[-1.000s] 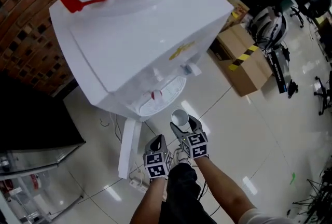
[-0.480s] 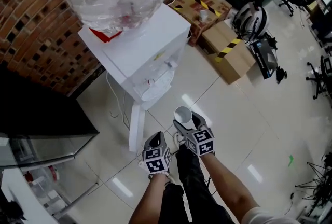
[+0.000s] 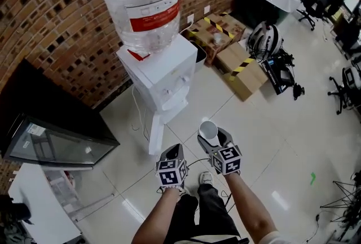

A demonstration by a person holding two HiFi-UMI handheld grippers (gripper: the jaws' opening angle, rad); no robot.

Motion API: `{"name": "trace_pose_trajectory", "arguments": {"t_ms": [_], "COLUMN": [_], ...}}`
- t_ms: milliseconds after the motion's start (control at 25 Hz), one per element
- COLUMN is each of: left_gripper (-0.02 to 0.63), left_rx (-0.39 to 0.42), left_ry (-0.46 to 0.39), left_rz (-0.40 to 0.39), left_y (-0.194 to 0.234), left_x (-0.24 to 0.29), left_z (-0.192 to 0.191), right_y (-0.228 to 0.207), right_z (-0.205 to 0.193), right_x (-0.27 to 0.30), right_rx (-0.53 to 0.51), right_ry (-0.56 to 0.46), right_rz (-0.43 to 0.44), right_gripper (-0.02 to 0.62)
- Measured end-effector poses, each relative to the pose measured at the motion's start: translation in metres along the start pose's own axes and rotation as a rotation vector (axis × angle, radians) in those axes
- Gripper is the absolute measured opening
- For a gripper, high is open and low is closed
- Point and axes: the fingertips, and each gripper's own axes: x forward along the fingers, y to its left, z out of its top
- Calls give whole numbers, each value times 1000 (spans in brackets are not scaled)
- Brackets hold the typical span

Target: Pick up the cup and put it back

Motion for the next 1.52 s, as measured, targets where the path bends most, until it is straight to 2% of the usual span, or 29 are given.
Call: {"name": "trace_pose_trajectory", "arguments": {"t_ms": [200, 400, 640, 1040, 1280, 1520], "left_gripper": [2, 2, 2, 0, 0, 0], "left_rx": [13, 40, 10, -52, -41, -10], "left_ry": [-30, -64, -102, -147, -174, -208], "left_rz": [-5, 11, 65, 106, 98, 80], "left_y": [-25, -49, -77, -139, -171, -200], "left_x": [-38, -75, -123, -199, -239, -266], "left_z": [15, 16, -7, -75, -98, -105], "right_y": [18, 32, 41, 66, 85, 91], "right_z": [27, 21, 5, -41, -53, -54], "right_x": [-47, -98, -165, -262, -308, -351], "right_rx": [1, -9, -44, -77, -100, -105], "right_ry": [-55, -58, -44, 14, -1, -6], "right_rz": [21, 42, 80, 152, 181, 151], "right_gripper": [318, 318, 318, 318, 318, 318]}}
